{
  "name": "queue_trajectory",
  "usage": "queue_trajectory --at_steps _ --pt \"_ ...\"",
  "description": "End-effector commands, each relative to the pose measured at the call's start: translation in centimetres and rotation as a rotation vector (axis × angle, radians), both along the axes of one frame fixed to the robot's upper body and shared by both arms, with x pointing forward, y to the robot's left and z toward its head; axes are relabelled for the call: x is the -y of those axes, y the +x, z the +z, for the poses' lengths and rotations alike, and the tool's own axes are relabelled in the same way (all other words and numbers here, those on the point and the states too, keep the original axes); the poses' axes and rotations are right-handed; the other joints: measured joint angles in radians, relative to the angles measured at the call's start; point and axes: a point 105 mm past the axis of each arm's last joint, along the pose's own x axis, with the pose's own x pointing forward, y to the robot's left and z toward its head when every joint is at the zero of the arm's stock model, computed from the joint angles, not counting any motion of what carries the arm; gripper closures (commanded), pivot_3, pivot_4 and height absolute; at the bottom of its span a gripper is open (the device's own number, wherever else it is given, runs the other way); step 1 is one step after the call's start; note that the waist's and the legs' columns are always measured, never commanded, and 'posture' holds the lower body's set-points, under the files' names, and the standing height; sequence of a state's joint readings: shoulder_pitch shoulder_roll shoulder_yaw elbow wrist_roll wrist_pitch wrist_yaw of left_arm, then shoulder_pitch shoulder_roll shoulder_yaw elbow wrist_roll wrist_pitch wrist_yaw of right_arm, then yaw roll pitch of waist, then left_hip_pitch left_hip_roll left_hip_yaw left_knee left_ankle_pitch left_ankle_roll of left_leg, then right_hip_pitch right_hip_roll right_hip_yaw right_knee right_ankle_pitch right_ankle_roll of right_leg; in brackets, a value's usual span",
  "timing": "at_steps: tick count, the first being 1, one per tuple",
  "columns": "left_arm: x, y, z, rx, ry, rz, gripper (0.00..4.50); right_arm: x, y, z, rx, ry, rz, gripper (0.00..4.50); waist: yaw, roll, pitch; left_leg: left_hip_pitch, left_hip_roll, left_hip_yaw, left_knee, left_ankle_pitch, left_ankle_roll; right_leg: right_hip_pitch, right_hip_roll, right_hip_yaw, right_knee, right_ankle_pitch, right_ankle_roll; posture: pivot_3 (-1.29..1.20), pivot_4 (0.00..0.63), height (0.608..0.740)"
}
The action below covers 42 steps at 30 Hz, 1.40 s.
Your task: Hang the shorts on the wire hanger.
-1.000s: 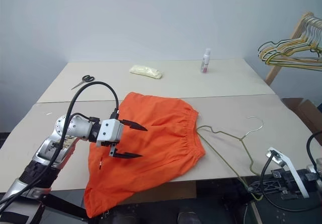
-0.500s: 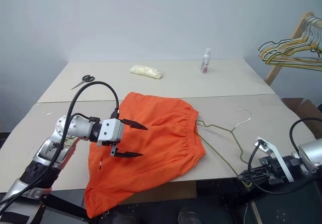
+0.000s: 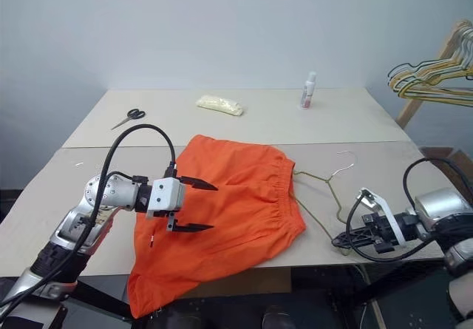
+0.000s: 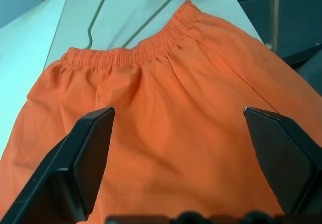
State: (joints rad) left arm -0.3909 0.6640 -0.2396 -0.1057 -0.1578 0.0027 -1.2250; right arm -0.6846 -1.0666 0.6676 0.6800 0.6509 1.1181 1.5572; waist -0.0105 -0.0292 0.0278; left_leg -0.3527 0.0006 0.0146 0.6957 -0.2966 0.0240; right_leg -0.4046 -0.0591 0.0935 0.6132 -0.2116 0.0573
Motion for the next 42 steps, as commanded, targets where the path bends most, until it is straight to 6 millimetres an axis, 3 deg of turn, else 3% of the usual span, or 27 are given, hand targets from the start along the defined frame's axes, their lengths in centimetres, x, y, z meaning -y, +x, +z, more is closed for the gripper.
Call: queue_trajectory --at_steps 1,9,13,18,22,27,32,34,37,42 --pt "0.4 -0.1 0.4 0.043 0.009 -0.013 0.06 -0.6 1.3 0.9 0.044 0.054 0.009 4.50 0.001 0.000 0.000 0.000 0.000 0.000 0.000 0.000 0.000 0.000 0.000 0.000 0.000 0.000 0.000 0.06 0.000 0.740" --pt "0.3 0.2 0.4 0.058 0.021 -0.004 0.06 -1.0 3.5 0.2 0.103 0.015 0.011 4.50 0.004 0.001 0.000 0.000 -0.001 0.000 0.000 0.000 0.000 0.000 0.000 0.000 0.001 0.000 0.000 0.08 0.000 0.740" --pt "0.4 0.1 0.4 0.057 0.017 -0.005 0.06 -0.9 5.1 1.1 0.160 0.032 -0.058 4.50 0.009 0.001 -0.001 0.000 -0.001 0.000 0.000 0.000 0.000 -0.001 0.000 0.000 0.002 0.000 0.000 0.07 0.000 0.740" --pt "0.4 0.1 0.4 0.054 0.008 -0.003 0.06 -0.7 5.7 1.7 0.225 0.032 -0.055 4.50 0.019 0.001 -0.001 0.000 -0.001 -0.001 0.000 0.000 0.000 -0.001 0.000 -0.001 0.002 0.000 0.000 0.07 0.000 0.740" --pt "0.2 0.5 0.6 0.064 -0.003 0.011 0.06 -0.5 7.1 2.1 0.446 -0.048 0.040 4.50 0.020 0.002 -0.001 0.000 -0.001 -0.001 0.000 0.000 0.000 -0.001 0.000 -0.001 0.002 0.000 0.000 0.05 0.000 0.740" --pt "-0.2 2.9 1.3 0.136 -0.026 0.089 0.06 -2.1 8.5 3.4 0.720 -0.108 0.140 4.50 0.019 0.002 -0.001 0.000 -0.001 -0.001 0.000 0.000 0.000 -0.001 0.000 -0.001 0.003 0.000 0.000 0.02 0.000 0.740" --pt "-0.3 5.8 3.9 0.244 -0.054 0.148 0.06 -3.7 9.3 5.5 0.905 -0.173 0.157 4.50 0.017 0.002 -0.001 0.000 -0.001 -0.001 0.000 0.000 0.000 -0.001 0.000 -0.001 0.003 0.001 -0.001 0.00 0.000 0.740" --pt "-0.1 6.9 6.7 0.298 -0.113 0.153 0.06 -4.5 9.1 5.9 0.990 -0.212 0.210 4.50 0.013 0.002 -0.001 0.000 -0.001 -0.001 0.000 0.000 0.000 -0.001 -0.001 0.000 0.002 0.001 0.000 -0.01 0.000 0.740" --pt "0.2 8.3 10.6 0.384 -0.177 0.150 0.06 -5.2 8.4 5.3 1.059 -0.274 0.289 4.50 0.015 0.002 -0.001 -0.004 -0.001 -0.004 0.002 0.000 0.000 -0.002 -0.001 -0.004 0.002 0.001 -0.001 -0.02 0.000 0.740" --pt "0.6 8.8 13.6 0.381 -0.208 0.071 0.06 -5.9 7.9 4.6 1.133 -0.324 0.359 4.50 0.001 0.003 -0.002 -0.004 -0.002 -0.003 0.002 0.000 0.000 -0.002 -0.001 -0.003 -0.001 0.001 0.001 -0.02 0.000 0.740"
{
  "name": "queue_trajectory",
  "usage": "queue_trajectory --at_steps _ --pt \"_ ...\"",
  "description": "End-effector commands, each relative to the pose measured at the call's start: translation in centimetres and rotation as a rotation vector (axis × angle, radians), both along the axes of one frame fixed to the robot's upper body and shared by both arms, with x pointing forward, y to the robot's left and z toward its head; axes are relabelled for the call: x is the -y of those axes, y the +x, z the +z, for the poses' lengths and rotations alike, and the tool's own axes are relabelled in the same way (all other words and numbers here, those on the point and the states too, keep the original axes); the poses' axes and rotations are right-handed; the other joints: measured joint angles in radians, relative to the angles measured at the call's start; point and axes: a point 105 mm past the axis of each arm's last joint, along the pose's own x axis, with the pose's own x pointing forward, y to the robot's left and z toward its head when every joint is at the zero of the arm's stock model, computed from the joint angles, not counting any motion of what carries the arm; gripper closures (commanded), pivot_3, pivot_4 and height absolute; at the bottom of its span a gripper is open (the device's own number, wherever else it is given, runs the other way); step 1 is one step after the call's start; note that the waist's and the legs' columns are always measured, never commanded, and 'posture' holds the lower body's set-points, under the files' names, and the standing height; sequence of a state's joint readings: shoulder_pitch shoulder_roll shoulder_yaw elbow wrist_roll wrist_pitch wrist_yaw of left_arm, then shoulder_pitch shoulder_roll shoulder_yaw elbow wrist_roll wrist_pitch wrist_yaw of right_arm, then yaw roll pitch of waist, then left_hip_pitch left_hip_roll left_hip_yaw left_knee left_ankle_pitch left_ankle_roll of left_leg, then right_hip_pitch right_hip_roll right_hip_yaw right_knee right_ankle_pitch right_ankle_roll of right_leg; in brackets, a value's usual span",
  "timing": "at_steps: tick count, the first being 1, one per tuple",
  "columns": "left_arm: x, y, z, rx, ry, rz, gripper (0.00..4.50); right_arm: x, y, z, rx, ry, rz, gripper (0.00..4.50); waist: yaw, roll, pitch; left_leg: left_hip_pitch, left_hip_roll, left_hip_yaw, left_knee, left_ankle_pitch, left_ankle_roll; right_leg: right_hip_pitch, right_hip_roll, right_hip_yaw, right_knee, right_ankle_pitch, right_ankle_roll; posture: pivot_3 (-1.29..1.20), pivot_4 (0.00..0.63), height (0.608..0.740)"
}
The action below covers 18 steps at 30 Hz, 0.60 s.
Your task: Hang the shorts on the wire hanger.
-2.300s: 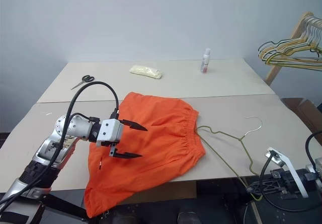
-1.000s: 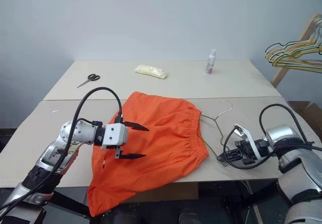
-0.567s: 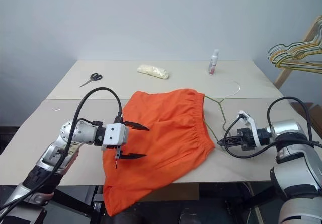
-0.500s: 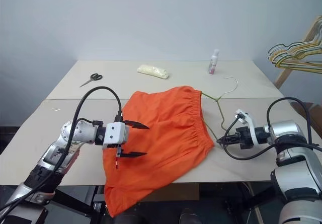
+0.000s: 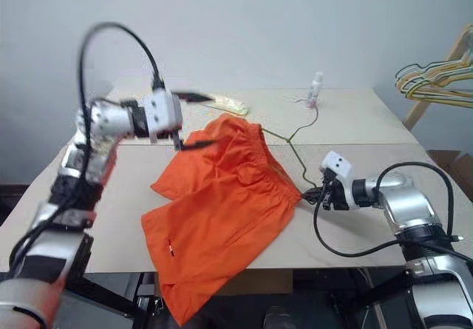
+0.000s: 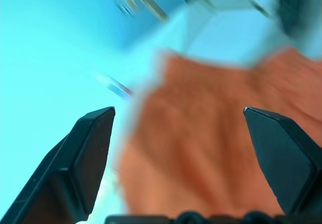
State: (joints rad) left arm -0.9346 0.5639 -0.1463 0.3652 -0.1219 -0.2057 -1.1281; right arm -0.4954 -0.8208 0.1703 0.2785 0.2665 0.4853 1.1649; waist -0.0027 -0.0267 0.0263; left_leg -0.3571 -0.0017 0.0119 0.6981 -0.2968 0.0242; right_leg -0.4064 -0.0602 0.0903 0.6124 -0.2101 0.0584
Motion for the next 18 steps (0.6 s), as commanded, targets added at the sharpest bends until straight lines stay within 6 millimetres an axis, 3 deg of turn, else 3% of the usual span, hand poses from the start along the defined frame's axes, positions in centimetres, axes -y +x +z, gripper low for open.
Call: queue_trajectory --at_steps 1,8,18 --pt "0.0 0.0 0.7 -0.023 0.006 -0.068 0.06 -0.8 0.6 2.1 0.135 -0.023 0.045 4.50 -0.013 0.000 0.000 0.000 0.000 0.000 0.000 0.000 0.000 0.000 0.000 0.000 0.000 0.000 0.000 -0.03 0.000 0.740" --pt "-0.5 0.1 -1.7 -0.167 0.224 -0.202 0.06 -2.1 0.5 2.0 0.190 -0.115 0.137 4.50 -0.045 0.000 0.000 0.001 0.000 0.000 0.000 0.000 0.000 0.001 0.002 0.001 0.001 0.000 0.000 -0.03 0.000 0.740" --pt "-0.4 1.2 -2.5 -0.261 0.375 -0.186 0.06 -3.3 1.1 2.2 0.239 -0.230 0.211 4.50 -0.047 0.000 0.000 0.001 0.000 0.000 0.000 0.000 0.001 0.001 0.002 0.001 0.000 0.000 0.001 -0.04 0.000 0.740"
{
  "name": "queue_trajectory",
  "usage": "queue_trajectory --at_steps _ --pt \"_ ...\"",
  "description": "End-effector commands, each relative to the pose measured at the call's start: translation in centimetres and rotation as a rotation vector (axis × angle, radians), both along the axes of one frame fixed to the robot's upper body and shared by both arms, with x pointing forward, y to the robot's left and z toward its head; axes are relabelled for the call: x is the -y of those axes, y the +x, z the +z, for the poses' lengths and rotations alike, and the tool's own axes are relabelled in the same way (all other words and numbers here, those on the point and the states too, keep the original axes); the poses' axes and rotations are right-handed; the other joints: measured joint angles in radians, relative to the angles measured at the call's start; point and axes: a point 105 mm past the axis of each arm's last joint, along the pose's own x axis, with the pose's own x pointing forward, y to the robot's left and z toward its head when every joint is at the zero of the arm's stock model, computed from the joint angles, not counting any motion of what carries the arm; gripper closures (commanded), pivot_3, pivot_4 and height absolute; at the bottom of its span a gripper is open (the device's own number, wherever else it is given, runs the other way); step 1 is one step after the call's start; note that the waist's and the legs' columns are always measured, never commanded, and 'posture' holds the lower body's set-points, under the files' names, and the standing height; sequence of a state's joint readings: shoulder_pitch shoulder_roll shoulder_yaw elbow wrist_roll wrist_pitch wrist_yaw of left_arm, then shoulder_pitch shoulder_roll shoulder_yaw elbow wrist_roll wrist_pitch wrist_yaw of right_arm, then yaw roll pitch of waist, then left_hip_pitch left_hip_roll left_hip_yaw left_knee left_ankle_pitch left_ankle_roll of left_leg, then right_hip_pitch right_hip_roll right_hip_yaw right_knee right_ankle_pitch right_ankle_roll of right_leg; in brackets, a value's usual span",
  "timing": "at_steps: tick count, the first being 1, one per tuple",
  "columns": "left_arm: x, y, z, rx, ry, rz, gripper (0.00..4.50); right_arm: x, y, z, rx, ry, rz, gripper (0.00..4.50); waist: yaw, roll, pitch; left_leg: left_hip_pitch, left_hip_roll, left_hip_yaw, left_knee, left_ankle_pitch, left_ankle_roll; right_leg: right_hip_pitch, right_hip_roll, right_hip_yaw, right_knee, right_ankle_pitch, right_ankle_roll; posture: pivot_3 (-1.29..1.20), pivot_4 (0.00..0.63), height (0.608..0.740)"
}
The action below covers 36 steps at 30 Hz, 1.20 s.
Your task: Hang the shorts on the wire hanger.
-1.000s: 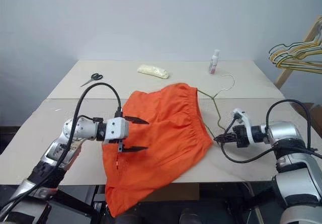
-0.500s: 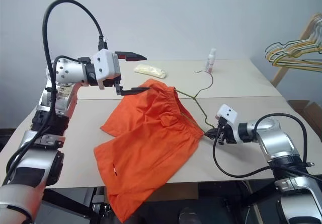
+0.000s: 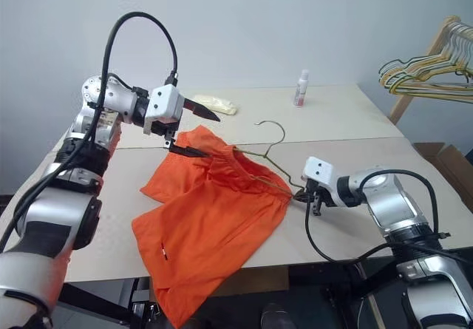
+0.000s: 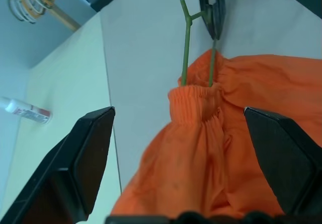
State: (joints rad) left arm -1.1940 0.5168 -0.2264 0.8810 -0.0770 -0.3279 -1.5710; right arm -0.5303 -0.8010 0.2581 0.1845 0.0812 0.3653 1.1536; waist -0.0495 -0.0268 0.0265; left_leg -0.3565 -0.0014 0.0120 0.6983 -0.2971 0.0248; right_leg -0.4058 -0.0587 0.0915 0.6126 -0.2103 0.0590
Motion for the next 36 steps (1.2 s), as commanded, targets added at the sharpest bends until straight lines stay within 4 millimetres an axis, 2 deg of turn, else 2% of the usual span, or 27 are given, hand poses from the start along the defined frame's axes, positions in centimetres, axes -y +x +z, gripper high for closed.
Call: queue_trajectory --at_steps 1,11,12,14,22,25,31,34,36 --pt "0.1 0.3 0.1 0.040 0.099 -0.001 0.06 -1.0 0.7 1.8 0.082 -0.020 0.044 4.50 0.000 0.000 0.000 0.000 0.000 0.000 0.000 0.000 0.000 0.000 0.000 0.000 0.000 0.000 0.000 -0.04 0.000 0.740" --pt "1.0 0.9 -1.6 0.003 0.147 0.030 0.06 -2.2 0.7 2.5 0.093 -0.024 0.056 4.50 0.002 0.000 0.000 -0.001 0.000 0.000 0.000 0.000 0.000 -0.001 0.000 0.000 0.000 0.000 0.000 -0.05 0.000 0.740" --pt "1.1 1.0 -1.7 -0.004 0.151 0.033 0.23 -2.2 0.7 2.6 0.098 -0.030 0.058 4.50 0.002 0.000 0.000 -0.001 0.000 0.000 0.000 0.000 0.000 -0.001 0.000 0.000 0.000 0.000 0.000 -0.05 0.000 0.740" --pt "1.1 1.2 -2.0 -0.005 0.164 0.052 0.62 -2.1 0.7 2.6 0.093 -0.037 0.053 4.50 0.001 0.000 0.000 -0.001 0.000 0.000 0.000 0.000 0.000 -0.001 0.000 0.000 0.000 0.000 0.000 -0.05 0.000 0.740" --pt "1.1 1.6 -2.9 -0.018 0.185 0.080 3.52 -2.8 0.3 3.3 0.096 -0.016 0.066 4.50 0.001 0.000 0.000 -0.001 0.000 0.000 0.000 0.000 0.000 -0.001 0.000 0.000 0.001 0.000 0.000 -0.06 0.000 0.740" --pt "1.0 1.8 -3.2 -0.014 0.191 0.103 4.47 -3.2 0.2 3.7 0.118 -0.023 0.078 4.50 0.000 0.000 0.000 -0.002 0.000 0.000 0.000 0.000 0.000 -0.002 0.000 0.000 0.001 0.000 0.000 -0.06 0.000 0.740" --pt "0.7 2.2 -3.5 -0.001 0.201 0.128 4.47 -3.5 0.2 3.9 0.159 -0.028 0.099 4.50 0.001 0.000 0.000 -0.002 0.000 0.000 0.000 0.000 0.000 -0.002 0.000 0.000 0.001 0.000 0.000 -0.06 0.000 0.740" --pt "0.4 2.2 -3.1 0.037 0.204 0.124 4.47 -3.7 0.3 4.3 0.259 -0.025 0.138 4.50 0.001 0.000 0.000 -0.002 0.000 0.000 0.000 0.000 0.000 -0.002 0.000 0.000 0.001 0.000 0.000 -0.06 0.000 0.740" --pt "0.3 2.3 -2.3 0.051 0.186 0.126 4.50 -3.1 0.8 4.4 0.303 -0.048 0.113 3.91 0.000 0.000 0.000 -0.002 0.000 0.000 0.000 0.000 0.000 -0.002 0.000 0.000 0.001 0.000 0.000 -0.06 0.000 0.740"
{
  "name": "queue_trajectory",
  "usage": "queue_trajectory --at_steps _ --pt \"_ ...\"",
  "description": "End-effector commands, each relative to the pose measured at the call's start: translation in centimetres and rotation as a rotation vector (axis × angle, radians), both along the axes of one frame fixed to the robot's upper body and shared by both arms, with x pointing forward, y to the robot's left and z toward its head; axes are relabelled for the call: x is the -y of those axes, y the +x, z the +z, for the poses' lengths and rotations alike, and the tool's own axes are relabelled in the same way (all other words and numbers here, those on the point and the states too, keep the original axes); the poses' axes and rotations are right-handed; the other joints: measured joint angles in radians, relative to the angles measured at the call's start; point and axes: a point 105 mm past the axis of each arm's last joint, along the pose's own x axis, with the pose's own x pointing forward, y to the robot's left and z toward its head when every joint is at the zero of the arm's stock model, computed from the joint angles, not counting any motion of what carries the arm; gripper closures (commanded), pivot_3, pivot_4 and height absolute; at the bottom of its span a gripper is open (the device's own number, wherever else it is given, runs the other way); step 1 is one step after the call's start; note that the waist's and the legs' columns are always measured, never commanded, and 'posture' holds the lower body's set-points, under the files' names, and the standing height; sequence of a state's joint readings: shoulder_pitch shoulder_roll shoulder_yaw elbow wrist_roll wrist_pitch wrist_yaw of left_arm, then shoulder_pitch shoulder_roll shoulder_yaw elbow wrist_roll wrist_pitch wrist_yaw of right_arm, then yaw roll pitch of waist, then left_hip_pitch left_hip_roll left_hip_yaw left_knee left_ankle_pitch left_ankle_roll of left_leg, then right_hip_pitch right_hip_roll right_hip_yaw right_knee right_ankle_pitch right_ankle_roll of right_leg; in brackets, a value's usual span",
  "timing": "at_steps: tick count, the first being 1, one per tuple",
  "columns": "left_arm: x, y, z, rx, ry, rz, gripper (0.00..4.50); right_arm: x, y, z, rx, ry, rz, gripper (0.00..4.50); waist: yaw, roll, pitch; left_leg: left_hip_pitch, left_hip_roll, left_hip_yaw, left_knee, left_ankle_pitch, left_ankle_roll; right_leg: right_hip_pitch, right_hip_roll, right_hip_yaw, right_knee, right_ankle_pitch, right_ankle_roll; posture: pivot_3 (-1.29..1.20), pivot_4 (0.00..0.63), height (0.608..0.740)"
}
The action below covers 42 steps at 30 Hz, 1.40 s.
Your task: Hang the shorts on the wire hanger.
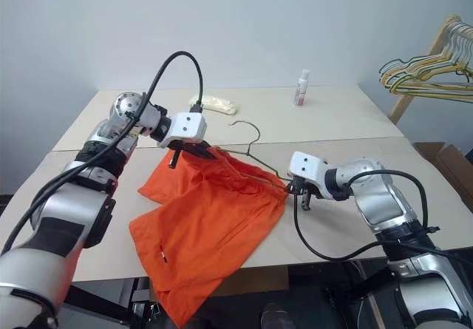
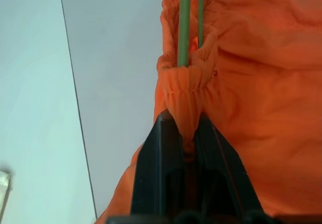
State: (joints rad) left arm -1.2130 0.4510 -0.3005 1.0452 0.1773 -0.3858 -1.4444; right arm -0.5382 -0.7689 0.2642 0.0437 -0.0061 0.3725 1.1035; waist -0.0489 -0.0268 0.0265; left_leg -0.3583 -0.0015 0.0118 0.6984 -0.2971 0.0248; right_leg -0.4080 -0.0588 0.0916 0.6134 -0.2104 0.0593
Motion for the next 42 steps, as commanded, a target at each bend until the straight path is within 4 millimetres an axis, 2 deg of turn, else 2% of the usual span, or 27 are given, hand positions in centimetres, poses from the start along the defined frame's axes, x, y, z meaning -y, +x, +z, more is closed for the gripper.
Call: queue_trajectory --at_steps 1,4,9,11,14,17,20,25,29,34,37,42 --pt "-0.1 0.6 2.9 0.092 -0.032 0.012 4.50 -0.3 0.8 2.8 0.177 0.012 0.030 3.64 -0.001 0.000 0.000 0.000 0.000 0.000 0.000 0.000 0.000 0.000 0.000 0.000 0.000 0.000 0.000 -0.06 0.000 0.740" --pt "-0.6 0.8 3.8 0.120 -0.042 0.027 4.50 1.2 1.3 3.5 0.207 0.038 -0.055 2.60 -0.001 0.000 0.000 -0.001 0.000 0.000 0.000 0.000 0.000 -0.001 0.000 0.000 0.001 0.000 0.000 -0.06 0.000 0.740" --pt "-1.3 1.2 4.8 0.140 -0.077 0.065 4.50 4.2 0.6 4.7 0.210 0.151 -0.222 0.79 0.005 0.000 0.000 -0.003 0.000 0.000 0.000 0.000 0.000 -0.002 0.000 0.000 0.000 0.000 0.000 -0.06 0.000 0.740" --pt "-1.3 1.2 4.9 0.149 -0.087 0.068 4.50 5.3 0.3 4.3 0.186 0.177 -0.299 0.10 0.005 0.000 0.000 -0.005 0.000 0.000 0.000 0.000 0.000 -0.003 -0.001 0.000 0.000 0.000 0.000 -0.06 0.000 0.740" --pt "-1.4 1.2 5.3 0.153 -0.104 0.066 4.50 5.7 -1.0 2.6 0.107 0.273 -0.368 0.10 0.006 0.000 0.000 -0.009 0.000 -0.001 0.002 0.000 0.000 -0.007 -0.001 0.000 0.002 0.000 0.000 -0.06 0.000 0.740" --pt "-1.6 1.2 5.4 0.161 -0.104 0.072 4.50 4.2 -1.7 1.3 -0.001 0.451 -0.389 0.10 0.001 0.000 0.000 -0.012 0.000 0.000 0.005 0.000 0.000 -0.012 0.000 0.001 0.006 0.001 0.000 -0.06 0.000 0.740" --pt "-1.8 1.3 5.6 0.166 -0.102 0.078 4.50 2.2 -1.4 0.4 -0.124 0.641 -0.428 0.10 -0.012 0.000 0.000 -0.010 -0.001 0.001 0.005 0.000 0.000 -0.013 0.000 0.004 0.011 0.000 0.000 -0.05 0.000 0.740" --pt "-2.0 1.3 5.6 0.166 -0.100 0.081 4.50 -0.6 -0.8 -2.3 -0.215 0.696 -0.442 0.10 -0.020 0.000 0.000 -0.010 -0.001 0.000 0.007 0.000 0.000 -0.013 0.000 0.004 0.013 0.000 0.000 -0.04 0.000 0.740" --pt "-2.1 1.3 5.5 0.165 -0.101 0.084 4.50 -1.4 0.2 -4.0 -0.235 0.700 -0.485 0.10 -0.021 0.000 0.000 -0.010 -0.001 0.000 0.007 0.000 0.000 -0.014 0.000 0.004 0.013 0.000 0.000 -0.03 0.000 0.740" --pt "-2.1 1.3 5.4 0.169 -0.108 0.090 4.50 -2.1 1.1 -4.4 -0.277 0.788 -0.489 0.10 -0.021 0.000 0.000 -0.011 -0.001 0.000 0.007 0.000 0.000 -0.014 0.000 0.004 0.013 0.000 0.000 -0.03 0.000 0.740" --pt "-2.1 1.3 5.4 0.166 -0.115 0.092 4.50 -2.3 1.2 -4.3 -0.299 0.834 -0.478 0.62 -0.021 0.000 0.000 -0.011 -0.001 -0.002 0.007 0.000 0.000 -0.014 0.000 0.003 0.013 0.000 0.000 -0.02 0.000 0.740" --pt "-2.2 1.3 5.3 0.159 -0.128 0.098 4.50 -2.7 1.3 -4.1 -0.311 0.846 -0.462 2.30 -0.021 0.000 0.000 -0.011 -0.001 -0.007 0.007 0.000 0.000 -0.014 0.000 0.004 0.014 0.000 0.000 -0.02 0.000 0.740"
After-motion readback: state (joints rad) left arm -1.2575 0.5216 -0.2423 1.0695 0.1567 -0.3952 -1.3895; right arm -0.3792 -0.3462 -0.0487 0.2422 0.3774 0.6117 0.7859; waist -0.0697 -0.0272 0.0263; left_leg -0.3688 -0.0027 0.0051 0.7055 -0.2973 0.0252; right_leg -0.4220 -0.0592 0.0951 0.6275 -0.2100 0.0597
